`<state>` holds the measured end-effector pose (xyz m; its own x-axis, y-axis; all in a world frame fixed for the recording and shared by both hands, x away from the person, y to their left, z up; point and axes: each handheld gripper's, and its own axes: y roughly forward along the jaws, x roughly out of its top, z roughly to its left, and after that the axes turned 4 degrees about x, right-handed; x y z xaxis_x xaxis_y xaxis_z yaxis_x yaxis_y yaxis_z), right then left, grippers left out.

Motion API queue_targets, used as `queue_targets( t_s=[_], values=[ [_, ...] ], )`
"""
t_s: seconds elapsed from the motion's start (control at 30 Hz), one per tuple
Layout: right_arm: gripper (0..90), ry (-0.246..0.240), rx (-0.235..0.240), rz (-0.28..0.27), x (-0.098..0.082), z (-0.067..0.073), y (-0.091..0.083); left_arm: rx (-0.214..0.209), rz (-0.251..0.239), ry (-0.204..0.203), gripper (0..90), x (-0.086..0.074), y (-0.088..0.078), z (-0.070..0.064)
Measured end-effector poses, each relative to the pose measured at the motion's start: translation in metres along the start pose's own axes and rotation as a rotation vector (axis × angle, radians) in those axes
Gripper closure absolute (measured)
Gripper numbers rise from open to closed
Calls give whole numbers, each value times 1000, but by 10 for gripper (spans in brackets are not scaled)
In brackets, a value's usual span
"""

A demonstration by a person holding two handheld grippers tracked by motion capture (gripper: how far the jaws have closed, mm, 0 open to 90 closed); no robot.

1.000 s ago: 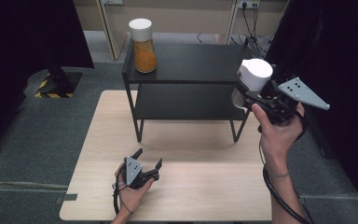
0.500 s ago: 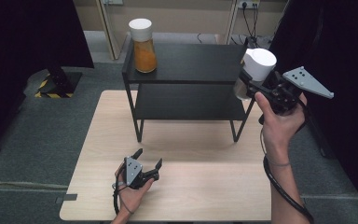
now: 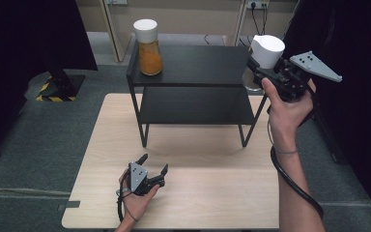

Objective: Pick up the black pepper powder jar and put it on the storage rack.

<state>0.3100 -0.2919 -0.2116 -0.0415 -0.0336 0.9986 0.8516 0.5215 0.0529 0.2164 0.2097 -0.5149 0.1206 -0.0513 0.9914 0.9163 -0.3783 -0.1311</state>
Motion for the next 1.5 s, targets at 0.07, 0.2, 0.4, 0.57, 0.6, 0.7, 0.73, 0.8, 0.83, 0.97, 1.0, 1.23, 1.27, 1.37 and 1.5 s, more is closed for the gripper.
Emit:
queue_targets(
  t_s=[0.07,0.2,0.4,0.57,0.6,0.7,0.73,0.8,0.83,0.97,1.0,1.23,1.27,1.37,1.5],
  values=[
    [307,6,-7,5,1,-1,4,0,0,3,137,0,0,0],
    [307,8,-21,7,2,-2,12,-1,-2,0,137,0,0,0],
    [307,3,-45,14,7,-4,23,-1,-2,2,137,0,0,0],
    [306,19,-57,12,6,-9,30,-2,-1,5,137,0,0,0],
    [306,20,-59,16,7,-10,32,-2,-1,4,137,0,0,0],
    [306,18,-68,26,8,-12,36,-2,-1,5,137,0,0,0],
    [307,20,-68,30,9,-13,37,-2,-1,6,137,0,0,0],
    [307,19,-76,35,10,-13,41,-2,-1,6,136,0,0,0],
    [307,19,-78,39,11,-14,43,-2,-1,6,137,0,0,0],
    [306,25,-89,58,11,-17,50,-4,-1,6,136,0,0,0],
    [307,30,-90,63,11,-19,52,-4,0,6,136,0,0,0],
    [307,36,-104,83,9,-22,60,-5,1,4,136,0,0,0],
    [307,34,-105,83,9,-22,60,-5,0,4,136,0,0,0],
    [306,30,-108,83,8,-22,61,-5,0,6,136,0,0,0],
    [306,25,-112,87,7,-22,62,-6,0,6,136,0,0,0]
  ],
)
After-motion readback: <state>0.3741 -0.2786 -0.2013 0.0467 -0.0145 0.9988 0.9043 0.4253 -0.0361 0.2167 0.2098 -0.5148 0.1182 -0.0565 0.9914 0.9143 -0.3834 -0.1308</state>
